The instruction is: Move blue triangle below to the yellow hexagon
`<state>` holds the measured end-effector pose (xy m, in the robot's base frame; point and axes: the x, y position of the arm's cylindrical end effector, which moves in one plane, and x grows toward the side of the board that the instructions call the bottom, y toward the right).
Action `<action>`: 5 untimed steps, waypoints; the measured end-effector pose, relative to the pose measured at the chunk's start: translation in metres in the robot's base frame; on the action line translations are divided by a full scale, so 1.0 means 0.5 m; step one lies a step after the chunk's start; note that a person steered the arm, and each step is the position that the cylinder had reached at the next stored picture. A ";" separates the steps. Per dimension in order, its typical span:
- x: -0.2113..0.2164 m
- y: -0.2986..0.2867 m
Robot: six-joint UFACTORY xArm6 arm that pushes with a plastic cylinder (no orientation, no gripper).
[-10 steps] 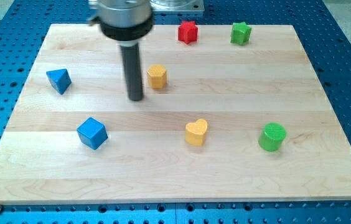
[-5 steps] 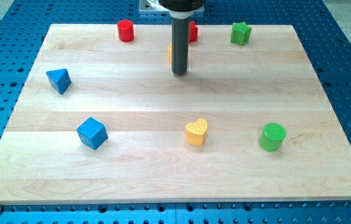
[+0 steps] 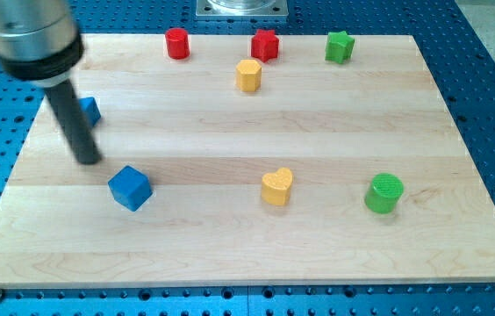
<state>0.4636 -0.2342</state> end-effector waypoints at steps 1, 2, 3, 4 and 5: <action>-0.045 -0.088; -0.119 -0.007; -0.158 0.069; -0.173 0.005; -0.207 0.014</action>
<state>0.3599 -0.2272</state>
